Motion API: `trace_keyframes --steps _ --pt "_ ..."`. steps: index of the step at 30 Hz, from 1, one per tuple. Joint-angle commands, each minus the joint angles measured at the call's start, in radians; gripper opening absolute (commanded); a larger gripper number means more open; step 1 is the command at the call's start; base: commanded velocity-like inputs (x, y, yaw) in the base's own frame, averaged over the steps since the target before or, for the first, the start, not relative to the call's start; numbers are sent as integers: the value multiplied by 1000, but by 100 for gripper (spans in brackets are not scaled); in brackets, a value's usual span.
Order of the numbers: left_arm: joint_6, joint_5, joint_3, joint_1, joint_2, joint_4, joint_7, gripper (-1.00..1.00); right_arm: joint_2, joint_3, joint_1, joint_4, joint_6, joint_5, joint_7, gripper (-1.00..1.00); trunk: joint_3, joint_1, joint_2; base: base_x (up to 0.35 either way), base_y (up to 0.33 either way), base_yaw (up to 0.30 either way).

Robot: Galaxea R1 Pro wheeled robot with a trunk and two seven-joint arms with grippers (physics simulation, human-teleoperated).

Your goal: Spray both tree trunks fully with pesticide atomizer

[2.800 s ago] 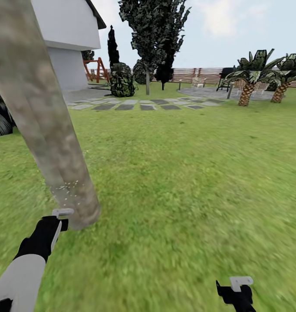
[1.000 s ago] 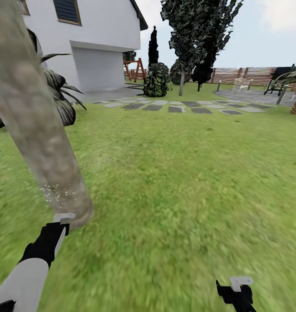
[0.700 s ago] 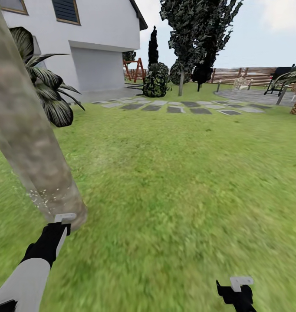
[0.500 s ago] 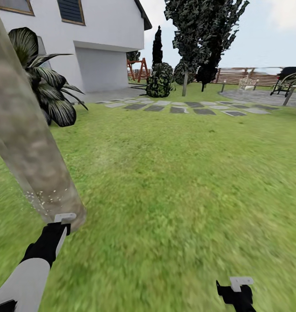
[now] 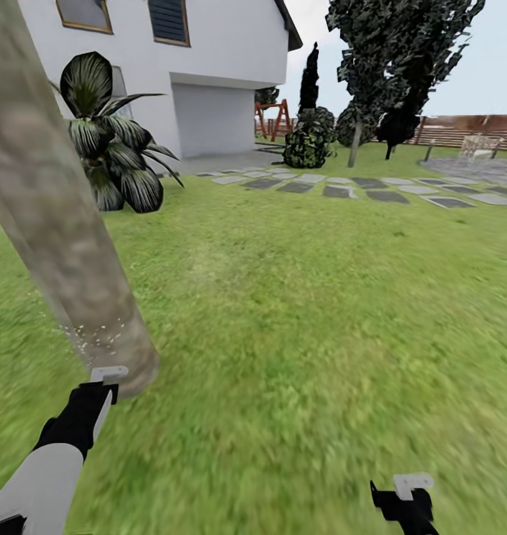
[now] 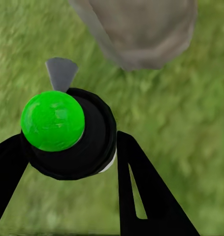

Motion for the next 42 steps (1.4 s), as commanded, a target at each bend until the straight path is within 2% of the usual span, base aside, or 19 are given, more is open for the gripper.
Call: trace_keyframes --steps 1,7,19,30,32,34,36,39,40,42 --pt "0 -1 0 0 0 0 0 -100 0 0 0 0 0 0 0 100 0 0 0 66 -258 277" --pt "0 0 -1 0 -2 0 0 -100 0 0 -1 0 0 0 0 100 0 0 0 10 -272 265" --pt "0 1 -1 0 -7 0 0 -100 0 0 0 0 0 0 1 100 0 0 0 89 -274 31" --pt "12 5 -7 -16 -6 -18 -6 -100 -1 -1 0 -1 0 0 0 100 0 0 0 51 -255 267" --pt "21 5 -10 -20 -12 -103 -16 -100 -2 -2 0 -1 0 0 0 100 0 0 0 4 -11 278" --pt "51 5 -11 -40 -11 -139 -19 -100 -2 -2 0 -1 0 0 0 100 0 0 0 1 -3 278" --pt "113 4 -13 -91 -2 -156 -21 -100 -2 -2 0 -1 0 0 0 100 0 0 0 0 -1 278" --pt "135 3 -15 -158 6 -160 -22 -100 -2 -2 0 -1 0 0 0 100 0 0 0 0 0 204" --pt "136 2 -21 -163 6 -160 -23 -100 -2 -2 0 -1 0 -1 0 100 0 0 0 0 0 64" --pt "144 3 -72 -184 6 -155 -25 -100 -2 -1 0 -1 0 0 0 100 0 0 0 0 0 16"
